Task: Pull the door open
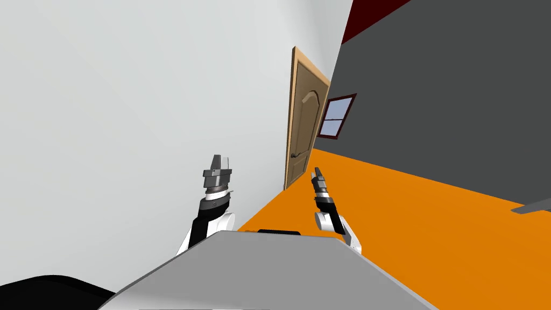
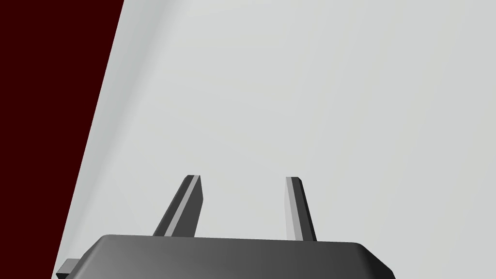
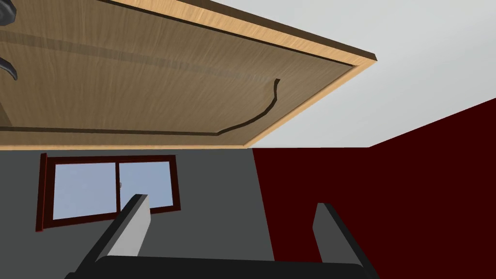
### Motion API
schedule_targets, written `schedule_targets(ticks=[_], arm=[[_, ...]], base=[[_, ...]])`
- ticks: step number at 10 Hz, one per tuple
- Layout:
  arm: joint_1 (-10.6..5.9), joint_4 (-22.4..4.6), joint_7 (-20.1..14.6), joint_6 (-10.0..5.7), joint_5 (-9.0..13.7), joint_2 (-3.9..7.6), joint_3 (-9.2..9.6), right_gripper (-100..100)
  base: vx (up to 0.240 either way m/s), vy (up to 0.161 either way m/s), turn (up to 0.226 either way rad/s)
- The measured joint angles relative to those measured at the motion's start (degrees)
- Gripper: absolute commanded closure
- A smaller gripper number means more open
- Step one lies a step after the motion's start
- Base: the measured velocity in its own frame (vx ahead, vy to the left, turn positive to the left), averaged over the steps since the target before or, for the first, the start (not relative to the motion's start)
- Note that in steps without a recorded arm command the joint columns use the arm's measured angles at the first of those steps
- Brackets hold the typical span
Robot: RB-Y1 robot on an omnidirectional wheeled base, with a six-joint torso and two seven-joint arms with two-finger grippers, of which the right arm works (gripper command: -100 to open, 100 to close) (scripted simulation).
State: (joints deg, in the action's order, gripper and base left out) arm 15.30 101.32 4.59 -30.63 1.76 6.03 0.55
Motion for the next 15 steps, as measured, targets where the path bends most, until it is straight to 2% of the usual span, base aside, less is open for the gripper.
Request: schedule_targets(ticks=[3, 15], arm=[[-2.17, -4.4, -0.9, -0.71, 0.2, 0.93, 0.03, -100], [-9.96, -21.5, -3.9, -3.34, 0.7, 3.39, 1.06, -100]], base=[[0.06, -0.105, 0.144], [0.056, -0.124, 0.149]])
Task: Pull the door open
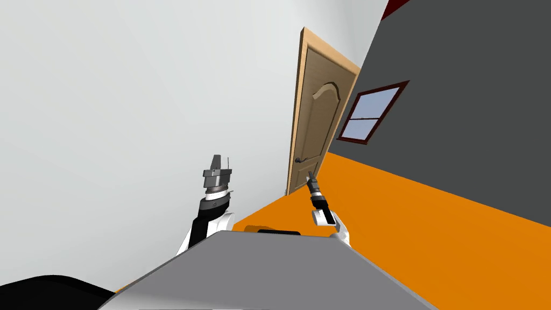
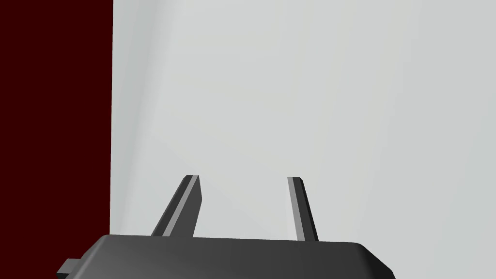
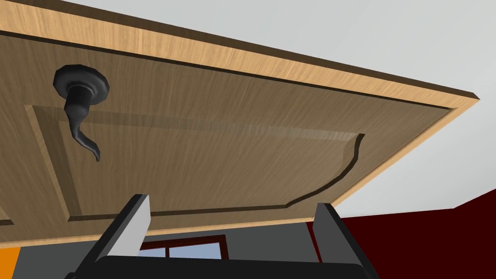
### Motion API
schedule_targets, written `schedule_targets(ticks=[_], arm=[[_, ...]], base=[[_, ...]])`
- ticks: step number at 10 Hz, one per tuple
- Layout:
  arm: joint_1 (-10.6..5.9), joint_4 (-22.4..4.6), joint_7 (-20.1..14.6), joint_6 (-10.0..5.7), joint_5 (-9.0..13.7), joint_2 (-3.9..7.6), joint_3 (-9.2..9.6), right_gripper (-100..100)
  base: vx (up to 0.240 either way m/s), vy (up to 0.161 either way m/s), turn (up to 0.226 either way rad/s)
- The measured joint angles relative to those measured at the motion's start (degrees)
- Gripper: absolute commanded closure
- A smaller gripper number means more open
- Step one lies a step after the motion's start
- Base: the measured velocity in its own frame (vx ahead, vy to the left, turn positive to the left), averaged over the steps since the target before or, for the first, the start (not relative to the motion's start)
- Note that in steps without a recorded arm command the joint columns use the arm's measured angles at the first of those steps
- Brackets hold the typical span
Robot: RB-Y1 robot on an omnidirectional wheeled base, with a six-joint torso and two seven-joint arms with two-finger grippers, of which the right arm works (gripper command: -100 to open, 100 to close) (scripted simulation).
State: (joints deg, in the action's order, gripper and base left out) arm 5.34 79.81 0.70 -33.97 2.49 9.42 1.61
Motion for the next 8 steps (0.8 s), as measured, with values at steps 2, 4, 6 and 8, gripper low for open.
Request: schedule_targets(ticks=[2, 4, 6, 8], arm=[[-1.13, -2.7, -0.6, -0.44, 0.1, 0.43, 0.18, -100], [-2.24, -5.1, -1.0, -0.85, 0.2, 0.75, 0.26, -100], [-3.4, -7.3, -1.4, -1.02, 0.3, 1.12, 0.35, -100], [-4.61, -10.2, -1.9, -1.63, 0.3, 1.42, 0.52, -100]], base=[[0.041, -0.13, 0.146], [0.021, -0.069, 0.06], [0.028, -0.112, 0.149], [0.035, -0.132, 0.147]])
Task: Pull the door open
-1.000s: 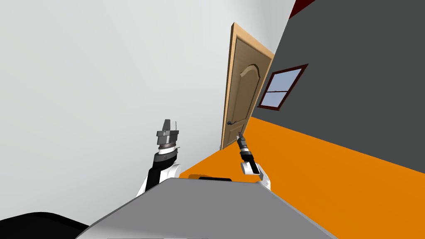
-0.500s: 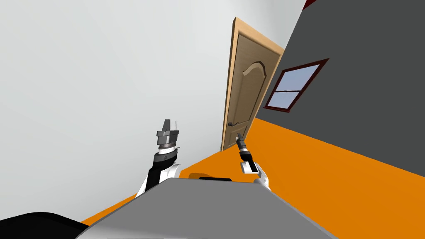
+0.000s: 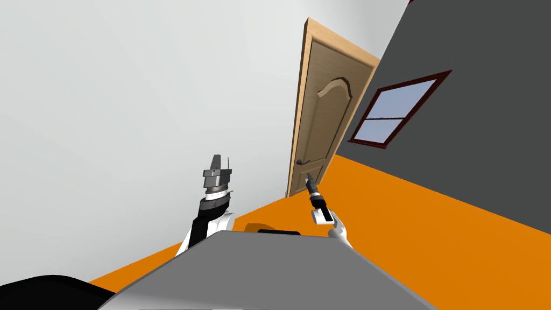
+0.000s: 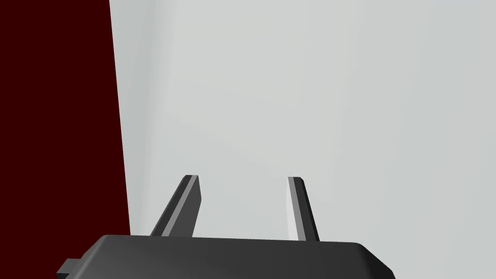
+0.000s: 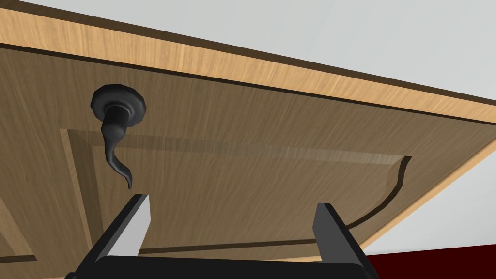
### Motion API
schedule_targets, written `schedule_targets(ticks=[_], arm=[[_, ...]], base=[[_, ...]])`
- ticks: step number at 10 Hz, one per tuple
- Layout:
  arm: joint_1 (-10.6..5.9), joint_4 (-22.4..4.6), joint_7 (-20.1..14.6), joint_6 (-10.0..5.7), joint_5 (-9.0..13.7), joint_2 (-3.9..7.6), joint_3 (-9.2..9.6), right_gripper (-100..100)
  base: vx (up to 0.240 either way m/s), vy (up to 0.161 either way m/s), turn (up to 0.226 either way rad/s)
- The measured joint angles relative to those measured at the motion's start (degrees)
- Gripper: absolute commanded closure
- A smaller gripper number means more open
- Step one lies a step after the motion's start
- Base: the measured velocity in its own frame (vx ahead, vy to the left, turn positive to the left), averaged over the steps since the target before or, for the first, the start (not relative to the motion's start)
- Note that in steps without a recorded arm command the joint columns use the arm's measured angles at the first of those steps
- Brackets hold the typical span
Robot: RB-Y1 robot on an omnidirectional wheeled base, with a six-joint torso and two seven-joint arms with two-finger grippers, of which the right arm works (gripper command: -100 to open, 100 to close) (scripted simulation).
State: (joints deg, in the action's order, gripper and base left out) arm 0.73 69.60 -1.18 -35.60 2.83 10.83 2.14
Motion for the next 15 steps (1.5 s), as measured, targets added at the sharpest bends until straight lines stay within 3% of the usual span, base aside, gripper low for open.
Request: schedule_targets(ticks=[5, 15], arm=[[-3.78, -7.9, -1.3, -1.37, 0.3, 0.96, 0.28, -100], [-9.56, -20.4, -3.6, -3.31, 0.7, 2.63, 0.91, -100]], base=[[0.029, -0.127, 0.141], [0.018, -0.12, 0.126]])
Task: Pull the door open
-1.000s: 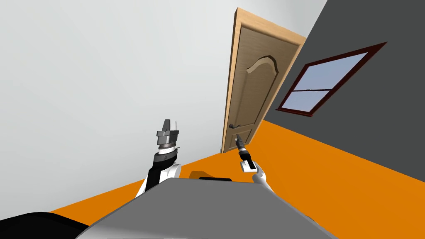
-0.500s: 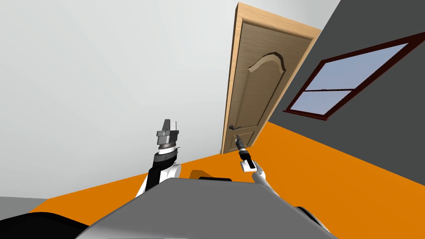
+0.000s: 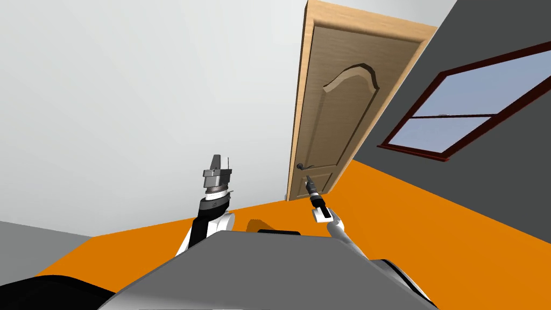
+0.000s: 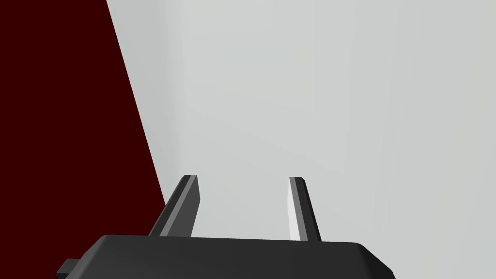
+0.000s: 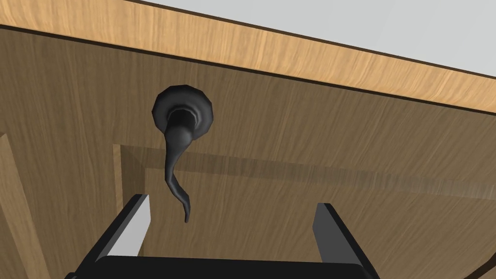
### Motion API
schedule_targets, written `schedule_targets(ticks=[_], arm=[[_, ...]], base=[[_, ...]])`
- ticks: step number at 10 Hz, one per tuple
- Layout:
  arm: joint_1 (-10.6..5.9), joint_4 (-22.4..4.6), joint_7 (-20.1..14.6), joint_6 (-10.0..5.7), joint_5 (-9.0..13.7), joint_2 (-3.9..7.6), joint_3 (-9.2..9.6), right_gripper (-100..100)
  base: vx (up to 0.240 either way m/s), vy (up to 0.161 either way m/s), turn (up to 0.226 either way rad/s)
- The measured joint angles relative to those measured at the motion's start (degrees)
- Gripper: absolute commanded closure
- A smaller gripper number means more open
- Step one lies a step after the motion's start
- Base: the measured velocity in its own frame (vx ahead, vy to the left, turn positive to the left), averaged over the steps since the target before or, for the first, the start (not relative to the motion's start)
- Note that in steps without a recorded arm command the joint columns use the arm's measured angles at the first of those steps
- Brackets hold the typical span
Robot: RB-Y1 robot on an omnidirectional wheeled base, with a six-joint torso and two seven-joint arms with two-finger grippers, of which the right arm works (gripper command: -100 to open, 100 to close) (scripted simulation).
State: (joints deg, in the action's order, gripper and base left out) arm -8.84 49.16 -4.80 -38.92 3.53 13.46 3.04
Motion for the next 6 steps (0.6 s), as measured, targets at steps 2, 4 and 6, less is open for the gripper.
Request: schedule_targets(ticks=[2, 4, 6], arm=[[-1.25, -2.6, -0.5, -0.51, 0.1, 0.33, 0.1, -100], [-2.63, -5.7, -0.9, -1.1, 0.2, 0.56, 0.24, -100], [-4.14, -8.9, -1.5, -1.56, 0.3, 1.0, 0.39, -100]], base=[[0.001, -0.124, 0.15], [0.012, -0.148, 0.134], [0.002, -0.184, 0.191]])
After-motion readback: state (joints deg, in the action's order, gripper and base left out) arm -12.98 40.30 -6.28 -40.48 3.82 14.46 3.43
